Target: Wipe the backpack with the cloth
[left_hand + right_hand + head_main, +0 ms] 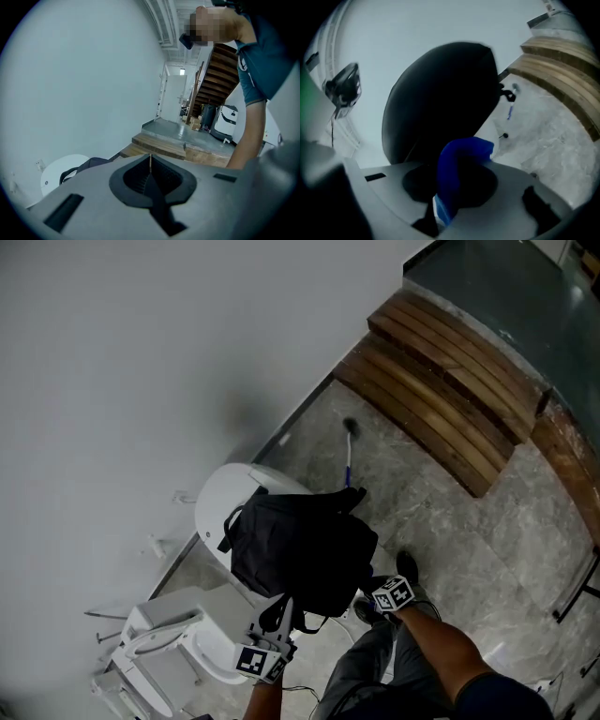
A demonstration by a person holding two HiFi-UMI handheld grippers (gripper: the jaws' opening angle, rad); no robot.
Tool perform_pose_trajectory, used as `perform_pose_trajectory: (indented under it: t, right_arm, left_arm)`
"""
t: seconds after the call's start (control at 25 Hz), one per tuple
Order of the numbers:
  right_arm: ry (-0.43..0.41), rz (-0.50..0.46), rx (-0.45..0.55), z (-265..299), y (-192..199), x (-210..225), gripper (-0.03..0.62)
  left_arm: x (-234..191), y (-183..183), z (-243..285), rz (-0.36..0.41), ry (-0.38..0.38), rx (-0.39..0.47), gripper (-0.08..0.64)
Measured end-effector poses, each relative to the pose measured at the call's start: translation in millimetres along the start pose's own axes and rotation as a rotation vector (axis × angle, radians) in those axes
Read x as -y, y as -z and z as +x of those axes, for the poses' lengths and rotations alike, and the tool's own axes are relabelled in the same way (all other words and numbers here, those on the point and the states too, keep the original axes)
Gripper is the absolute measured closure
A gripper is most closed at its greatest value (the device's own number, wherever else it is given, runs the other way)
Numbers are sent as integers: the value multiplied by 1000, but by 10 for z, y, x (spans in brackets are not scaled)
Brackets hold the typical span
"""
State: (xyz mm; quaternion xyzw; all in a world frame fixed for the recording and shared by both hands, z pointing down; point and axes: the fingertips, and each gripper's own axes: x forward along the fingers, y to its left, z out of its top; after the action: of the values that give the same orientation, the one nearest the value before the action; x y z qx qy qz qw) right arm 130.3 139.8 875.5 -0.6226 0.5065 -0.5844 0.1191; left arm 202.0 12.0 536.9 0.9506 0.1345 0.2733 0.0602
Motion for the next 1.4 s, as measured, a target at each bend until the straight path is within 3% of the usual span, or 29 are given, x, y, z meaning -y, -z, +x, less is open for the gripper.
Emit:
perform_pose_trajectory:
  t: [0.12, 0.24, 0.32, 0.52, 0.6, 0.68, 0.88, 1.04, 1.2, 1.4]
  right_arm:
    - [-46, -18, -52, 178, 323, -375, 528]
    - [-46, -36, -62, 201, 341, -336, 528]
    - [3, -21, -14, 107, 158, -74, 528]
    - [157, 154, 252, -398, -794, 749, 528]
    - [158, 162, 255, -459, -934, 813, 528]
    - [124, 157, 207, -401, -808, 724, 529]
    - [4, -80, -44, 56, 98, -103, 529]
    - [-47, -109, -109, 225, 489, -584, 528]
    - [-69, -218, -161, -13, 425, -793, 529]
    - [-81, -488, -198, -451, -41, -1177, 528]
  left_arm:
    - [-24, -3, 2, 5, 0, -4, 545]
    - [-36, -44, -4, 6, -4, 10, 545]
    - [-48, -49, -21, 4, -8, 17, 545]
    - [-81, 60, -86, -14, -17, 9, 545]
    - [-76, 52, -86, -16, -16, 19, 545]
    - [-75, 47, -93, -18, -17, 21, 545]
    - [-89, 48, -97, -19, -20, 23, 545]
    - [-76, 35, -104, -38, -22, 41, 545]
    - [-100, -1, -225, -71, -49, 82, 545]
    - [-224, -94, -698, -153, -143, 198, 545]
